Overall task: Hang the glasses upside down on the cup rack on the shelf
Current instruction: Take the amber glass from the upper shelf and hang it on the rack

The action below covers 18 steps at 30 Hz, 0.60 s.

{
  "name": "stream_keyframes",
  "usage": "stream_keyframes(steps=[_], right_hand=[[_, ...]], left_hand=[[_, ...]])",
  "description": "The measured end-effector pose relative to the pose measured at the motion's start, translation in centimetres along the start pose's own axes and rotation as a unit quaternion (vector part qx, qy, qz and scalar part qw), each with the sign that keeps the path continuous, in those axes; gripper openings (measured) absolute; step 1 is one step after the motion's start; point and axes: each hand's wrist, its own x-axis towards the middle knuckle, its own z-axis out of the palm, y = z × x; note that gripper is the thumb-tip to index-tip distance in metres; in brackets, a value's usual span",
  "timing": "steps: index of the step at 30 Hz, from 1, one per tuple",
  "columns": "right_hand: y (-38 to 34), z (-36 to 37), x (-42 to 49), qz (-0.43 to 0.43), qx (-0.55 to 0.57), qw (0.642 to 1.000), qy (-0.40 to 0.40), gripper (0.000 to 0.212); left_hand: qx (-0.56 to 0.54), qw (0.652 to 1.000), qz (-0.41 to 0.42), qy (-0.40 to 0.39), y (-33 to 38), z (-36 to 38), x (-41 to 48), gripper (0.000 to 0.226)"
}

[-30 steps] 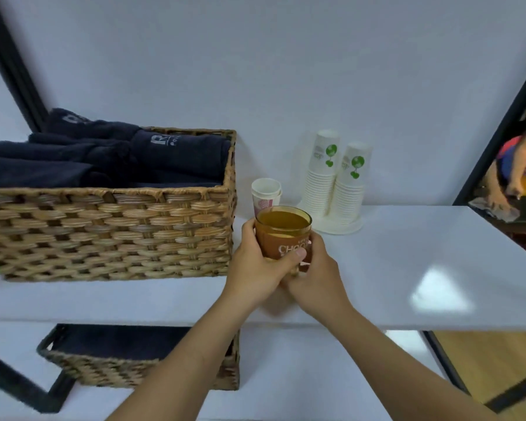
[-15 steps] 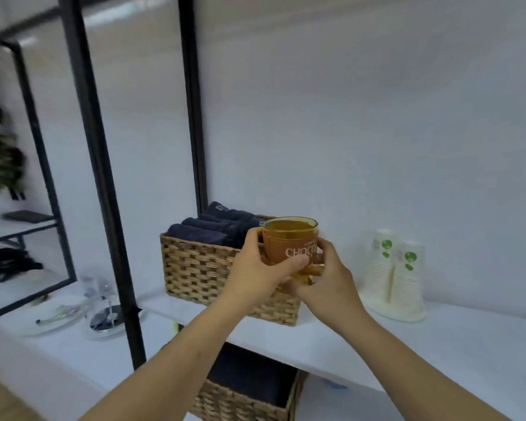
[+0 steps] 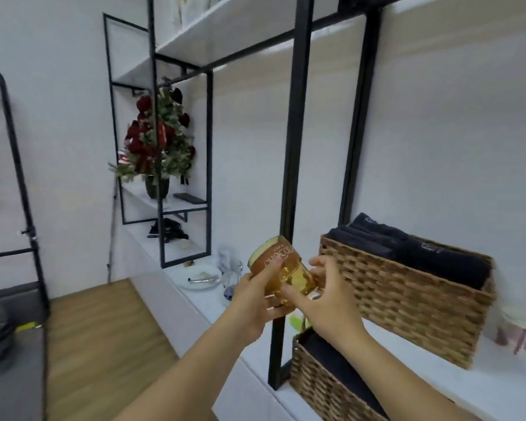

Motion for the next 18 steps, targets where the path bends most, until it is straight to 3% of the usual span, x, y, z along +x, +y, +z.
stream_keyframes(steps=[5,9,11,15,18], right_hand=[[-5.7,13.2,1.0,-0.056,0.018,0.996,-0.063,0.054],[-9.7,21.7,0.8,-0.107,0.027,0.988,-0.104,0.076],[-11.3,24.7,1.2,-0.129,0.030,0.985,-0.114,0.077],[-13.4,28.8,2.3,-0.175,0.045,0.975,-0.133,0.073],[-14.3,31.3,3.1,-0.175,0.078,0.970,-0.146,0.077]], left_hand=[[-0.117,0.992,-0.004,0.051,4.8,-12.4,-1.8,0.067],[-0.246,0.968,-0.018,0.042,7.6,-19.9,-3.5,0.070],[-0.284,0.957,-0.019,0.048,8.7,-23.0,-4.1,0.071],[-0.251,0.965,0.004,0.083,10.7,-28.6,-4.9,0.083],[-0.180,0.979,0.015,0.090,12.0,-32.6,-4.9,0.074]])
